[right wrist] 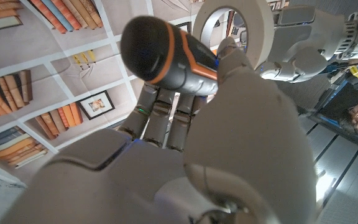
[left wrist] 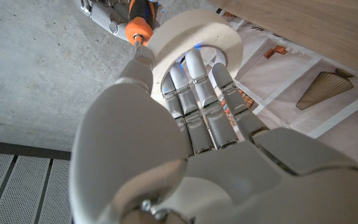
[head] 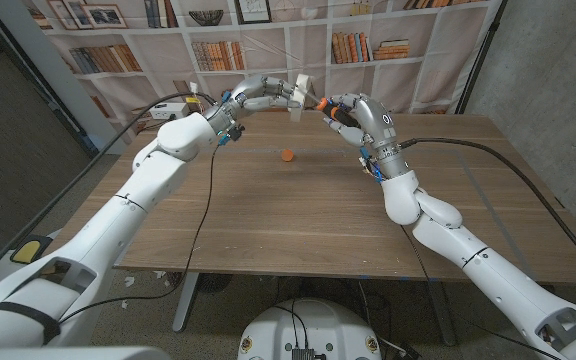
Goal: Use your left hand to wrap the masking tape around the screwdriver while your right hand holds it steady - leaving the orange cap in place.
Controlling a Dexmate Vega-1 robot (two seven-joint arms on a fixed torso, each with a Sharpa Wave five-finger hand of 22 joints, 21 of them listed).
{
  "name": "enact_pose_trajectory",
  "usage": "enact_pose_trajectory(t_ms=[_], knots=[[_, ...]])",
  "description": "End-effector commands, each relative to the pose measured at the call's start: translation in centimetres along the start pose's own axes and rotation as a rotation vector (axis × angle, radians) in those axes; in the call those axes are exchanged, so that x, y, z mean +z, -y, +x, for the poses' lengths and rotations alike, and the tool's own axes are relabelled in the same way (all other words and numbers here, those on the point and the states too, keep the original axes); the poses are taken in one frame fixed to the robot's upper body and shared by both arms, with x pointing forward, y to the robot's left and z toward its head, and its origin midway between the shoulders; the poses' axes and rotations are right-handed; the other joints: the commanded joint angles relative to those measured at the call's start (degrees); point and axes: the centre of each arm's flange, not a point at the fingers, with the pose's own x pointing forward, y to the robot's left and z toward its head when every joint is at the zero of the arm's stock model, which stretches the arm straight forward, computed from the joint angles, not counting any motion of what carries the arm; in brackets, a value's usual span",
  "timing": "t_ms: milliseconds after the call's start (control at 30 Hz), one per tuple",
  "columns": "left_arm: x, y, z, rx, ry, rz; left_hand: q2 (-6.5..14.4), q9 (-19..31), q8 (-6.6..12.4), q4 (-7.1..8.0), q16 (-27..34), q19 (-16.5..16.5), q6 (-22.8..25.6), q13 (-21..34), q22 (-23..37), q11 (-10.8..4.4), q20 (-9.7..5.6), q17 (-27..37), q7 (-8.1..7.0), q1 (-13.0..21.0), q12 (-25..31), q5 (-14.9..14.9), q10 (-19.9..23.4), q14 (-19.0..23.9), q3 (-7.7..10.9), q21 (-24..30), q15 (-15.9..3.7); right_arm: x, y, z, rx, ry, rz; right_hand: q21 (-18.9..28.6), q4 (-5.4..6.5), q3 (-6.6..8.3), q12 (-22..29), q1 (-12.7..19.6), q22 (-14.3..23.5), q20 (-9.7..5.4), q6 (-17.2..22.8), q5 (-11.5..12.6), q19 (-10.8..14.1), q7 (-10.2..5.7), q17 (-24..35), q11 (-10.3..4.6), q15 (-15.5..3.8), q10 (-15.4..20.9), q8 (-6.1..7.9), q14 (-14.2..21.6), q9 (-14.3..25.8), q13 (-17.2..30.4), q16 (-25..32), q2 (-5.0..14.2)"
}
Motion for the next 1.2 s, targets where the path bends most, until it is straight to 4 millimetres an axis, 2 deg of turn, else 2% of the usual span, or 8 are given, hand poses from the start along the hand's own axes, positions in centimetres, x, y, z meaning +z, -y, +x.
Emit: enact_pose_trajectory(t_ms=[33,200,267,433,867,1200], knots=[[-0.3,-0.7,0.8,-0.052,0.025,-0.102,10.09,0.15,-0.21,0.07,0.08,-0.30,0.69,0.33,-0.02,-1.62,-0.06,0.65,0.03,9.42,-0.03,0.15,1.32,4.99,0.42,0.44,-9.24,1.7,-1.8,-0.5,0.073,0.085,-0.169,0.13,0.36,0.16,-0.14,7.65,0.01,-9.02,10.25,0.44,-0.40,-9.75,0.13,-5.66,-14.12,4.85,0.45,8.07,0.07,0.38,-0.29,8.08],[-0.3,-1.2,0.4,-0.051,0.024,-0.102,10.06,0.44,-0.24,0.09,-0.07,-0.45,0.58,0.49,-0.15,-1.50,-0.01,0.78,-0.08,9.36,-0.12,0.18,1.30,4.97,0.42,0.70,-9.22,0.9,-2.0,-0.7,0.068,0.046,-0.120,0.19,0.38,0.08,-0.25,7.67,-0.01,-9.03,10.30,0.57,-0.58,-9.92,0.11,-5.42,-14.11,4.94,0.45,8.07,0.09,0.38,-0.46,8.05],[-0.3,-1.3,0.2,-0.045,0.011,-0.087,10.03,0.61,-0.18,0.12,-0.17,-0.50,0.66,0.64,-0.21,-1.53,0.03,0.82,-0.16,9.31,-0.13,0.21,1.28,4.92,0.41,0.82,-9.21,0.1,-1.8,-0.6,0.056,0.002,0.003,0.24,0.36,0.05,-0.28,7.71,-0.01,-9.03,10.31,0.64,-0.66,-9.90,0.11,-5.41,-14.13,4.95,0.47,8.05,0.15,0.45,-0.56,8.03],[-0.1,-2.0,-0.6,-0.050,-0.041,-0.019,9.99,0.90,-0.13,0.17,-0.29,-0.58,0.64,0.91,-0.33,-1.53,0.06,0.93,-0.27,9.21,-0.12,0.30,1.29,4.96,0.38,1.04,-9.21,-0.9,-1.3,-0.7,0.018,-0.047,-0.007,0.33,0.35,0.02,-0.35,7.78,0.00,-9.04,10.19,0.74,-0.73,-9.81,0.09,-5.50,-14.13,4.98,0.46,8.04,0.25,0.49,-0.69,8.05],[2.6,-3.8,-1.7,-0.110,-0.160,0.165,9.99,1.45,-0.32,0.14,-0.52,-0.72,0.40,1.36,-0.58,-1.67,0.17,1.36,-0.02,9.21,-0.37,0.43,1.31,5.24,0.41,1.86,-9.23,-2.8,-1.7,-1.3,-0.018,-0.105,-0.067,0.63,0.41,-0.15,-0.67,7.88,0.01,-9.04,10.15,1.03,-1.01,-9.87,0.05,-5.50,-14.12,5.09,0.40,8.23,0.34,0.49,-1.07,8.12],[3.9,-5.4,-2.1,-0.002,-0.079,0.174,9.97,1.79,-0.40,0.21,-0.78,-0.88,0.58,1.67,-0.76,-1.83,0.16,1.69,-0.09,9.07,-0.54,0.48,1.41,5.30,0.40,2.43,-9.23,-3.0,-2.3,-1.5,-0.056,-0.100,-0.094,0.91,0.50,-0.33,-0.83,7.89,0.02,-9.00,10.09,1.25,-1.21,-9.92,0.02,-5.42,-14.12,5.10,0.27,8.33,0.30,0.72,-1.41,8.17]])
